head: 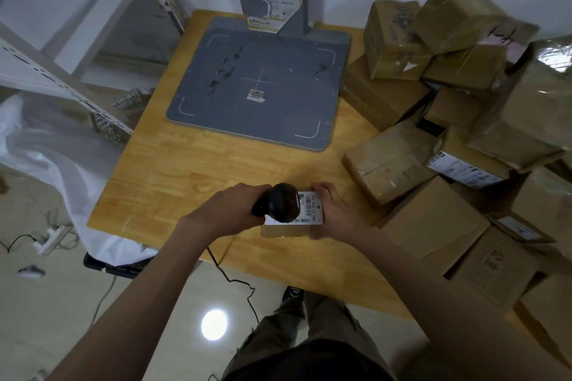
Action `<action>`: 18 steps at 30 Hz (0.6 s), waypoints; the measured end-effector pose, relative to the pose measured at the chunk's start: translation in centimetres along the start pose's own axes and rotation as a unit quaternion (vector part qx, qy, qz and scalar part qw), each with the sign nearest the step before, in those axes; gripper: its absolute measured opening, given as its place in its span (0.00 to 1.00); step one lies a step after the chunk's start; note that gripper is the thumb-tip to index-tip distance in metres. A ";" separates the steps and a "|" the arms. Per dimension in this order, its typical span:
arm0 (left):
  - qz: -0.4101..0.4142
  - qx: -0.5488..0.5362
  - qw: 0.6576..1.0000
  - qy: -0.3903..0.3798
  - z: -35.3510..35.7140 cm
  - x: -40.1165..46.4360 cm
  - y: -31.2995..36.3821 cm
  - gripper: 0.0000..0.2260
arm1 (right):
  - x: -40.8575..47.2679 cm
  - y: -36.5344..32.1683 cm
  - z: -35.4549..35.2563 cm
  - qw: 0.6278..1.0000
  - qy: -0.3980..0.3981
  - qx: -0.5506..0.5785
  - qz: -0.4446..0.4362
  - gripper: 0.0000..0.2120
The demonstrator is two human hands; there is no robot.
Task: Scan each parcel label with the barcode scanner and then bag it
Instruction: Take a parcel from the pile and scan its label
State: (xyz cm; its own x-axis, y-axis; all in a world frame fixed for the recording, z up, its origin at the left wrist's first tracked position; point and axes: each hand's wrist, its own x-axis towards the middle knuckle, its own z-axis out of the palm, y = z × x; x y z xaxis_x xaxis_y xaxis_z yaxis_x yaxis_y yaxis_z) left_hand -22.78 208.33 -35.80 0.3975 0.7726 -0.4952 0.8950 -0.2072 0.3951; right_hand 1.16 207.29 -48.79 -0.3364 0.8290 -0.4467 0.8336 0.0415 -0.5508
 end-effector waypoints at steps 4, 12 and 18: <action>-0.016 -0.027 0.999 0.020 0.0 -0.3 -0.6 0.16 | -0.1 -0.4 0.0 1.000 -0.003 -0.018 -0.002 0.60; 0.007 -0.106 0.993 0.058 -2.5 -0.6 0.3 0.17 | -3.3 -3.2 -3.5 0.996 0.080 0.037 -0.021 0.56; 0.100 -0.132 0.985 0.044 -4.7 -0.4 5.5 0.12 | -8.9 -3.9 -8.2 0.979 0.188 0.055 0.055 0.54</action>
State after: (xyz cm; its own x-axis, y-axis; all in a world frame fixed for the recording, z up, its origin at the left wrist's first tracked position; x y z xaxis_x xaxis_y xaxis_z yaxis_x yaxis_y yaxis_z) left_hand -18.96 209.65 -29.80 0.5309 0.7840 -0.3218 0.7119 -0.2066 0.6712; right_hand 4.50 204.35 -36.95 -0.0438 0.9727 -0.2277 0.7967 -0.1035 -0.5954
